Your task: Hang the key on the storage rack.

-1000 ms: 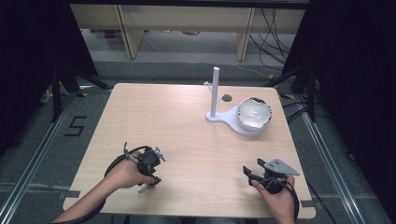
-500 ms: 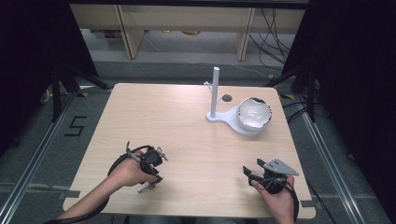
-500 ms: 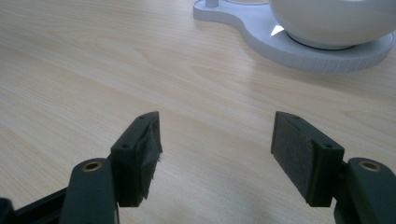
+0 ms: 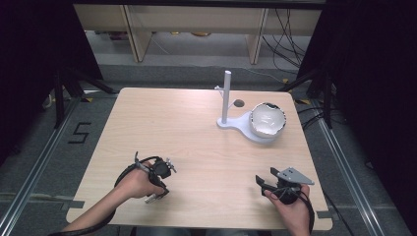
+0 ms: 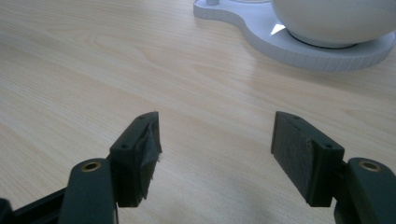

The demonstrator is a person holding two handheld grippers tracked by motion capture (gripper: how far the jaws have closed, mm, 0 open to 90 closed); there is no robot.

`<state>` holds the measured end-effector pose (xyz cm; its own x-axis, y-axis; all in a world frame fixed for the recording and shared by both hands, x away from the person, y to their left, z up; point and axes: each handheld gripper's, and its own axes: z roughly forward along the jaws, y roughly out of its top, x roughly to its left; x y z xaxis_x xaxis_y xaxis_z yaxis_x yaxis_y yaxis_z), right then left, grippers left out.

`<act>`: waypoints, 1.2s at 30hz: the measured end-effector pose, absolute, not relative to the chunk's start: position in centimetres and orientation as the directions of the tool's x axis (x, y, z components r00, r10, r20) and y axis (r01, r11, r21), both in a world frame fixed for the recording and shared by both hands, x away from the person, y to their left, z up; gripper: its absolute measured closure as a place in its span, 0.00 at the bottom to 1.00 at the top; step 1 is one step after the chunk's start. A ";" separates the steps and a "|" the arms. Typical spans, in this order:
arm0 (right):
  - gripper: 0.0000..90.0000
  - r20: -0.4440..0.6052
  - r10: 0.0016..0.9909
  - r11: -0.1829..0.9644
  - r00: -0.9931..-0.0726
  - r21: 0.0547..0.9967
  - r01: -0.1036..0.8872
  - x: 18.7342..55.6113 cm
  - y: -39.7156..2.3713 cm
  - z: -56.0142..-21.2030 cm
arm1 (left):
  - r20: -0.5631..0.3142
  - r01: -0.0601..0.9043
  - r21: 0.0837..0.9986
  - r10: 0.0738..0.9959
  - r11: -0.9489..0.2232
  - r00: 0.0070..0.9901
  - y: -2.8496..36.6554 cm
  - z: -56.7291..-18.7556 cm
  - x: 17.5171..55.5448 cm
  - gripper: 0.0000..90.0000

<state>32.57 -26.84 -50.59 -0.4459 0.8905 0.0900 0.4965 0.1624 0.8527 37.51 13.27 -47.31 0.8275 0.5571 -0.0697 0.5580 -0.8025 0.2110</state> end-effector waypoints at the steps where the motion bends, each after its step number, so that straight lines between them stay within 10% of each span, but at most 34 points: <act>1: 0.37 0.091 0.891 0.162 -0.446 0.852 0.497 32.6 -26.8 -50.6 | -0.070 0.558 0.211 0.557 -0.803 0.828 13.3 -47.3 37.5 0.82; 26: 0.37 0.063 0.885 0.189 -0.462 0.856 0.480 32.8 -27.1 -50.7 | -0.078 0.583 0.228 0.582 -0.780 0.810 13.4 -47.4 37.3 0.99; 36: 0.37 0.071 0.887 0.184 -0.456 0.852 0.490 32.7 -26.9 -50.8 | -0.094 0.601 0.457 0.636 -0.656 0.766 14.0 -44.7 37.1 0.99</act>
<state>32.73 -26.87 -50.77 -0.4558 0.8873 0.0706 0.4904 0.1841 0.8518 37.11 14.00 -44.72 0.7656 0.6364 -0.0937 0.6009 -0.6557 0.4571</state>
